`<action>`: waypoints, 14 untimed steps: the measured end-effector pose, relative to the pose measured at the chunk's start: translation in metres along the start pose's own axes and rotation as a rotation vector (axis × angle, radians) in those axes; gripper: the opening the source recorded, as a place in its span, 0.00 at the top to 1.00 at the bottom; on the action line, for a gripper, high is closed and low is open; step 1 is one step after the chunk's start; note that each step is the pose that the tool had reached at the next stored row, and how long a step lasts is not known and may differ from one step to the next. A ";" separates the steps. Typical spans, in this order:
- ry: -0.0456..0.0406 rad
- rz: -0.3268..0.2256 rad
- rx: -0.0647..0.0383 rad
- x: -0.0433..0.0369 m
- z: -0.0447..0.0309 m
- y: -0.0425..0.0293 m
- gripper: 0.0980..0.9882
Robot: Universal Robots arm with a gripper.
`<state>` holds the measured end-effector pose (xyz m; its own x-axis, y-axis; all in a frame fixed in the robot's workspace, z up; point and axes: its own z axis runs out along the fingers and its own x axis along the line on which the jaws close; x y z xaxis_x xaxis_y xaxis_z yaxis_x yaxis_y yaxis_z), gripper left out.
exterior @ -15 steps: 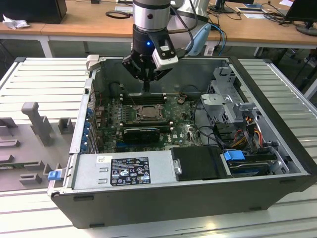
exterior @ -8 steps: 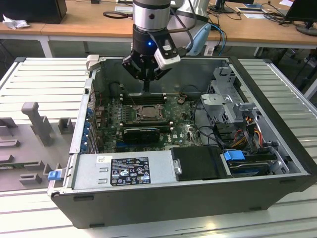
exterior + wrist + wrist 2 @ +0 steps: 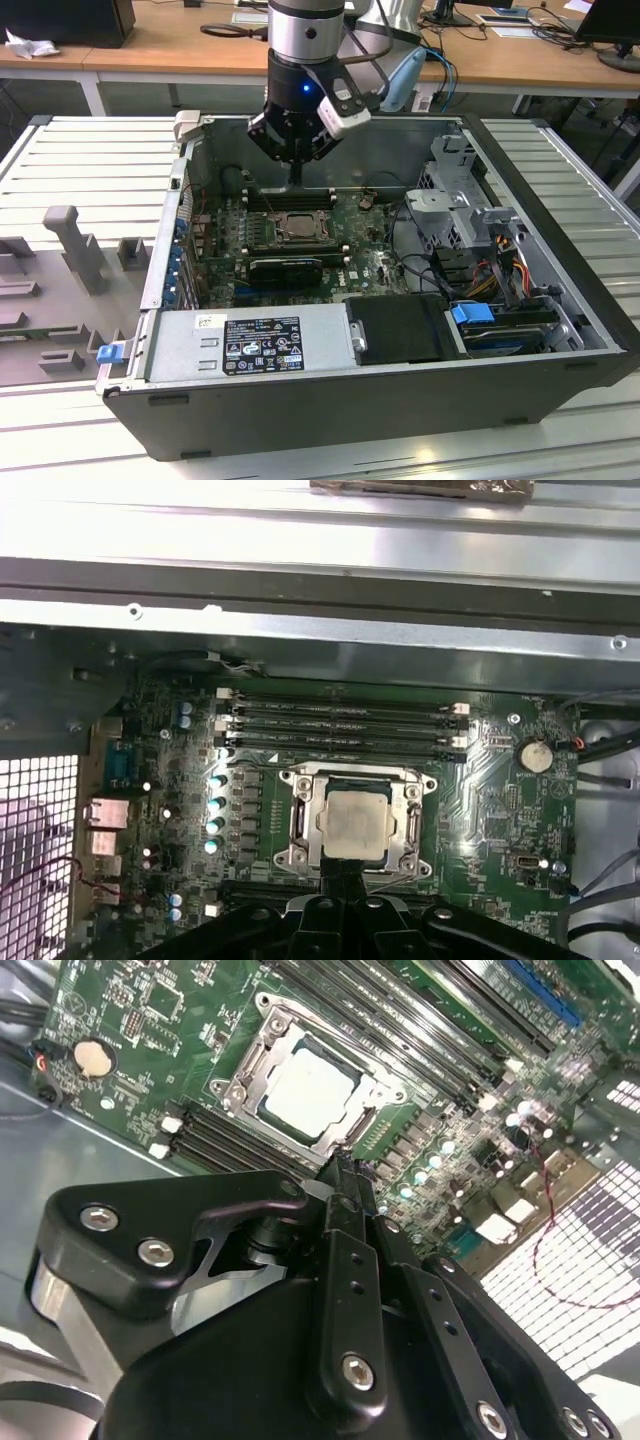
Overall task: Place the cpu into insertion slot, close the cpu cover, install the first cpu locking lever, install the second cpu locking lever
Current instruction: 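Install the first cpu locking lever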
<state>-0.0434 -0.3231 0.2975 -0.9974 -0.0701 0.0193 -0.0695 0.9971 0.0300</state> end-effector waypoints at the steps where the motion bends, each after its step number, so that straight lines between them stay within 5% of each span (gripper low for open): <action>1: 0.0002 -0.021 0.000 0.0000 0.0000 0.0000 0.99; 4: -0.0017 -0.053 0.000 0.0018 0.0004 0.0001 0.99; 11: -0.0150 -0.046 -0.003 0.0394 0.0119 0.0043 0.99; 14: -0.0153 -0.037 -0.002 0.0450 0.0192 0.0072 0.99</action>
<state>-0.0892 -0.3185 0.2794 -0.9943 -0.1064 0.0029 -0.1063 0.9938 0.0321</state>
